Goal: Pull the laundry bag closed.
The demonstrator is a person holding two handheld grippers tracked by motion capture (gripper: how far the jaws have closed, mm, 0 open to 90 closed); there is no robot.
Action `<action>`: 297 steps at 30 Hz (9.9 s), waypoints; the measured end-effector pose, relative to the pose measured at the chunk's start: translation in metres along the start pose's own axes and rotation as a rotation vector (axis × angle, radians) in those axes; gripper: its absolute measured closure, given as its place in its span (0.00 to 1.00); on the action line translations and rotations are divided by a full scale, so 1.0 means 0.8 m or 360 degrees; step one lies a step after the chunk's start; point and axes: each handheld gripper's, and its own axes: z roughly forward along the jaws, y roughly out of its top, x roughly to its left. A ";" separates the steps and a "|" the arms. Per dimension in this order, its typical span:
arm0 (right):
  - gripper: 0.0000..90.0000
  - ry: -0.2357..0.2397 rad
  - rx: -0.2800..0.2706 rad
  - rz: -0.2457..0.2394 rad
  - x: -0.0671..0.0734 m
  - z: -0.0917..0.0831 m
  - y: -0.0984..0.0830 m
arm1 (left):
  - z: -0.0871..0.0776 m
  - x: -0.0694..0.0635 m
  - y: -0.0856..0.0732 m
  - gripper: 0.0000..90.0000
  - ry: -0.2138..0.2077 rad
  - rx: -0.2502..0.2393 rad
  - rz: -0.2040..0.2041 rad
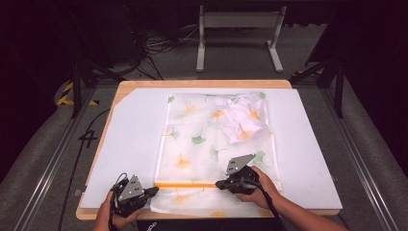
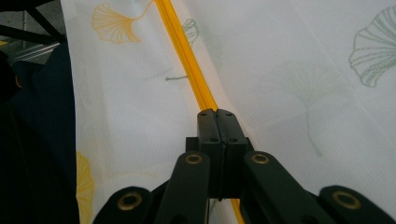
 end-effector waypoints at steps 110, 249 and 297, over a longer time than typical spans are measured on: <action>1.00 -0.0282 -0.0031 0.0278 -0.034 -0.124 -0.122 | 0.000 0.004 -0.001 1.00 -0.0039 -0.0005 -0.0024; 0.17 -0.1114 -0.0557 0.0432 -0.104 -0.193 -0.180 | -0.047 0.109 -0.026 0.13 0.0417 -0.0438 -0.0376; 0.18 -0.1162 -0.0497 0.0419 -0.088 -0.189 -0.200 | -0.036 0.096 -0.020 0.11 0.0406 -0.0383 -0.0326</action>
